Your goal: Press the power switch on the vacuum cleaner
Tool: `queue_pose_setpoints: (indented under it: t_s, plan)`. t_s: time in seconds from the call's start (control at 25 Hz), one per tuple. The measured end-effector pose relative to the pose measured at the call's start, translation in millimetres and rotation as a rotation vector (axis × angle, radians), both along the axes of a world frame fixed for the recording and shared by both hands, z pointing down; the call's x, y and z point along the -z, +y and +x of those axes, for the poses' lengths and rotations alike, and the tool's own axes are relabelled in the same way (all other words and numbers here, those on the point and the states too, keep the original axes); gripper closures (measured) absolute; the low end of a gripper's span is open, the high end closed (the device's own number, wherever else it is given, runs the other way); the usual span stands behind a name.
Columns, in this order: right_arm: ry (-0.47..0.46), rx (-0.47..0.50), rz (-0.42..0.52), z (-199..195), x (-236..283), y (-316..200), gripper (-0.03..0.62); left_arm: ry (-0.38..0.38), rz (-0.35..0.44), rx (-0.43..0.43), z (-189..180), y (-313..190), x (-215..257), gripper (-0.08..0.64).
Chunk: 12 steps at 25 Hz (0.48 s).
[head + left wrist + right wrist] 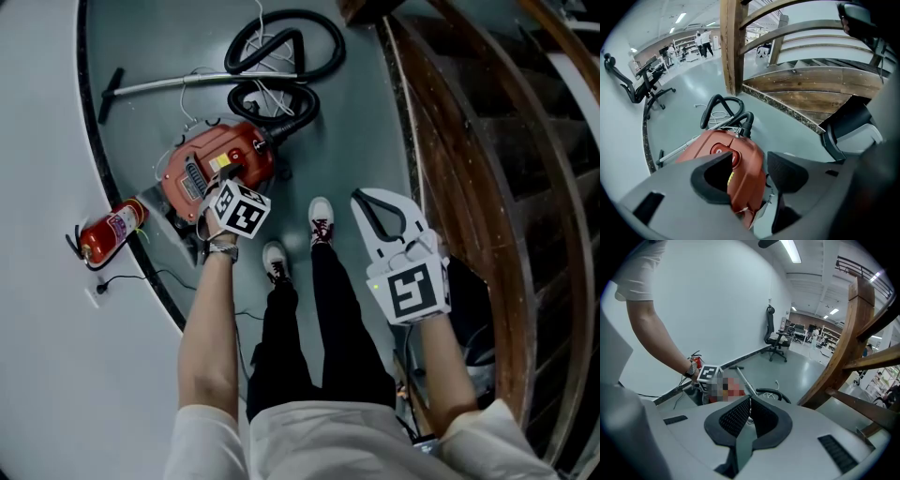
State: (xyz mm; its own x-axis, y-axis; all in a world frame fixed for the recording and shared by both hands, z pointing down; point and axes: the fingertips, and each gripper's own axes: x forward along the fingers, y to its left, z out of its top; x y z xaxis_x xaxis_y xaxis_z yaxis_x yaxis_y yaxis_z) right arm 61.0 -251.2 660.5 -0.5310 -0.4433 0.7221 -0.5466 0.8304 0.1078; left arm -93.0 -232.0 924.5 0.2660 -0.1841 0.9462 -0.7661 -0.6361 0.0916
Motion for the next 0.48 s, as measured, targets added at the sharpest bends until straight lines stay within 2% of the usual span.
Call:
queue_pose_setpoints:
  t_s: [0.2,0.36,0.48]
  plan:
    - [0.002,-0.007,0.012,-4.0,10.7,2.7,0.561,0.007,0.014,-0.013,-6.5,-0.7,14.6,0.343]
    - [-0.001,-0.014,0.027,-4.9,21.8,6.0,0.561,0.023,0.057,0.026,-8.7,-4.8,34.2,0.406]
    - [-0.004,-0.020,0.036,-7.6,30.1,9.6,0.561,0.033,0.086,0.033,-9.4,-6.5,51.1,0.407]
